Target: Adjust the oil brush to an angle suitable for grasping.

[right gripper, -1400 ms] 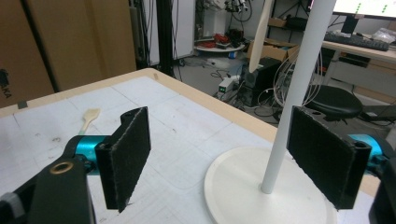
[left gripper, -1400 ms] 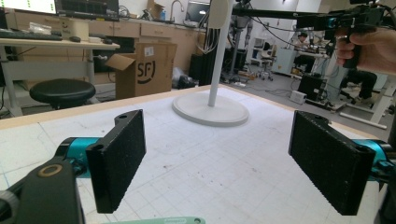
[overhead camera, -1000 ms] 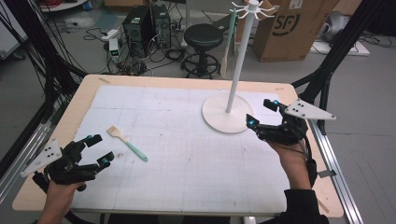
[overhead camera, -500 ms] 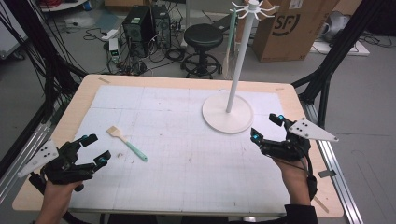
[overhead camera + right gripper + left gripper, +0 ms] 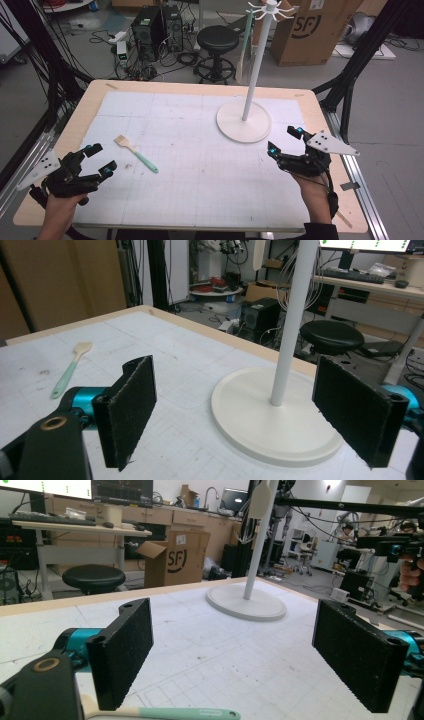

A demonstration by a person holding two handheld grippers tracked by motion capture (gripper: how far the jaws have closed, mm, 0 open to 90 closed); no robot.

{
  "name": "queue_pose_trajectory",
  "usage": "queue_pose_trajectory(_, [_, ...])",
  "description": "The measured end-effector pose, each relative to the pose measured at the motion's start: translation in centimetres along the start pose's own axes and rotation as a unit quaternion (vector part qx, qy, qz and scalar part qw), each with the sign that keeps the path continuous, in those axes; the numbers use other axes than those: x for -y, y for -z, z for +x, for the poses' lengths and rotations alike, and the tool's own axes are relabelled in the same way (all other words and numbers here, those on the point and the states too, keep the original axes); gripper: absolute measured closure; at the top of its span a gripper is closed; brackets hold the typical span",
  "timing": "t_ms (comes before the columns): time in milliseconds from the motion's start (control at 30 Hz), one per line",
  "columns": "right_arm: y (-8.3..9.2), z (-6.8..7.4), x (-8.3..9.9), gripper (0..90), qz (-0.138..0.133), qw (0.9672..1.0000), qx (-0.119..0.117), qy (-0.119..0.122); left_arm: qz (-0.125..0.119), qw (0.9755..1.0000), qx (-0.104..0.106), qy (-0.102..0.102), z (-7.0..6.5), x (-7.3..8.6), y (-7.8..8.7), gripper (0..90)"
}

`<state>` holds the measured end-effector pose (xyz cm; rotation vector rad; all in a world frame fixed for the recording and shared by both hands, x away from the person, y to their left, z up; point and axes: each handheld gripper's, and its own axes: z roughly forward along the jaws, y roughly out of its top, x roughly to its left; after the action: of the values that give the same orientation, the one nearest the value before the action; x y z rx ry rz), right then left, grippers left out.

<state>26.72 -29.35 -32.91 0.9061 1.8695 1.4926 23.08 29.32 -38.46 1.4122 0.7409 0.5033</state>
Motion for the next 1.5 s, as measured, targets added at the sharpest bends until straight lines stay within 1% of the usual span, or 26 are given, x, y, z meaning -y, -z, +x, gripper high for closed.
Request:
queue_pose_trajectory(100, [0.0, 0.1, 0.3, 16.7, -0.003, 1.0, -0.001, -0.001, -0.001, 0.9999, -0.01, 0.006, 0.1, 0.0, -0.1, 17.0])
queue_pose_trajectory(233, [0.1, 0.5, 0.8, 16.7, 0.004, 1.0, -0.004, -0.001, 0.005, 0.9997, -0.024, 0.005, 0.0, 0.2, -0.3, 17.3])
queue_pose_trajectory(300, [0.2, 0.6, 1.0, 16.7, 0.003, 1.0, -0.004, -0.001, 0.01, 0.9994, -0.032, 0.005, 0.2, 0.4, -0.3, 18.2])
queue_pose_trajectory(367, [0.3, 0.7, 1.3, 16.7, 0.001, 1.0, -0.005, -0.003, 0.014, 0.9989, -0.045, 0.007, 0.7, 0.6, -0.3, 21.0])
queue_pose_trajectory(433, [0.4, 0.7, 1.6, 16.7, 0.002, 1.0, -0.007, -0.003, 0.022, 0.9982, -0.056, 0.008, 1.2, 0.8, -0.3, 26.2])
queue_pose_trajectory(500, [0.6, 0.8, 2.0, 16.7, 0.001, 1.0, -0.006, -0.007, 0.025, 0.9977, -0.06, 0.016, 1.7, 1.1, -0.2, 31.5])
queue_pose_trajectory(533, [0.7, 0.8, 2.2, 16.7, 0.001, 0.9999, -0.007, -0.009, 0.028, 0.9976, -0.06, 0.017, 1.9, 1.1, -0.1, 36.3])
queue_pose_trajectory(567, [0.7, 0.7, 2.4, 16.7, 0.002, 0.9999, -0.007, -0.01, 0.031, 0.9975, -0.06, 0.019, 2.1, 1.2, -0.1, 44.3])
queue_pose_trajectory(600, [0.8, 0.7, 2.5, 16.7, 0.003, 0.9999, -0.008, -0.011, 0.035, 0.9974, -0.06, 0.022, 2.2, 1.2, -0.1, 49.7])
queue_pose_trajectory(700, [1.0, 0.8, 2.8, 16.7, 0.005, 0.9999, -0.011, -0.01, 0.048, 0.9965, -0.065, 0.022, 2.2, 1.3, -0.4, 71.7])
queue_pose_trajectory(767, [1.3, 0.8, 3.0, 16.7, 0.003, 0.9999, -0.011, -0.012, 0.057, 0.9957, -0.072, 0.015, 2.0, 1.5, -1.1, 82.8])
queue_pose_trajectory(800, [1.4, 0.8, 3.0, 16.7, 0.001, 0.9999, -0.011, -0.012, 0.062, 0.9955, -0.072, 0.009, 2.0, 1.6, -1.4, 86.1])
queue_pose_trajectory(867, [1.5, 0.8, 3.2, 16.7, 0.001, 0.9998, -0.012, -0.013, 0.075, 0.9945, -0.073, -0.001, 1.9, 1.7, -2.3, 89.6])
queue_pose_trajectory(933, [1.5, 0.8, 3.3, 16.7, 0.003, 0.9998, -0.015, -0.014, 0.088, 0.9928, -0.081, -0.011, 2.0, 1.8, -3.1, 89.7])
queue_pose_trajectory(1000, [1.6, 0.8, 3.4, 16.7, 0.004, 0.9998, -0.016, -0.013, 0.095, 0.9917, -0.086, -0.016, 2.3, 1.8, -3.9, 89.7])
queue_pose_trajectory(1033, [1.6, 0.8, 3.4, 16.7, 0.004, 0.9998, -0.016, -0.014, 0.101, 0.9906, -0.089, -0.021, 2.5, 1.9, -4.5, 89.8])
queue_pose_trajectory(1100, [1.6, 0.9, 3.5, 16.7, 0.005, 0.9997, -0.017, -0.015, 0.114, 0.9896, -0.085, -0.017, 3.0, 2.2, -5.6, 89.8])
queue_pose_trajectory(1133, [1.5, 1.0, 3.5, 16.7, 0.006, 0.9997, -0.018, -0.014, 0.13, 0.9878, -0.083, -0.02, 3.2, 2.4, -6.3, 89.8])
queue_pose_trajectory(1167, [1.5, 1.0, 3.6, 16.7, 0.008, 0.9997, -0.018, -0.015, 0.139, 0.9867, -0.081, -0.024, 3.3, 2.6, -6.9, 89.9])
queue_pose_trajectory(1267, [1.4, 1.1, 3.6, 16.7, 0.01, 0.9997, -0.02, -0.015, 0.175, 0.9804, -0.081, -0.039, 4.1, 3.2, -8.7, 90.0])
queue_pose_trajectory(1300, [1.4, 1.1, 3.6, 16.7, 0.01, 0.9996, -0.021, -0.015, 0.202, 0.9748, -0.085, -0.043, 4.6, 3.4, -9.4, 90.0])
queue_pose_trajectory(1333, [1.4, 1.1, 3.6, 16.7, 0.011, 0.9996, -0.022, -0.016, 0.214, 0.972, -0.085, -0.048, 4.8, 3.5, -9.8, 90.0])
queue_pose_trajectory(1367, [1.3, 1.2, 3.6, 16.7, 0.011, 0.9996, -0.022, -0.016, 0.219, 0.9706, -0.087, -0.05, 5.1, 3.7, -10.4, 90.0])
queue_pose_trajectory(1400, [1.3, 1.2, 3.6, 16.7, 0.013, 0.9995, -0.024, -0.014, 0.221, 0.9698, -0.09, -0.049, 5.3, 3.9, -10.7, 90.0])
queue_pose_trajectory(1433, [1.3, 1.2, 3.6, 16.7, 0.015, 0.9995, -0.024, -0.013, 0.228, 0.9679, -0.093, -0.049, 5.6, 4.1, -11.0, 90.0])
queue_pose_trajectory(1500, [1.3, 1.2, 3.6, 16.7, 0.017, 0.9995, -0.026, -0.011, 0.249, 0.9624, -0.1, -0.044, 6.2, 4.7, -11.4, 90.0])
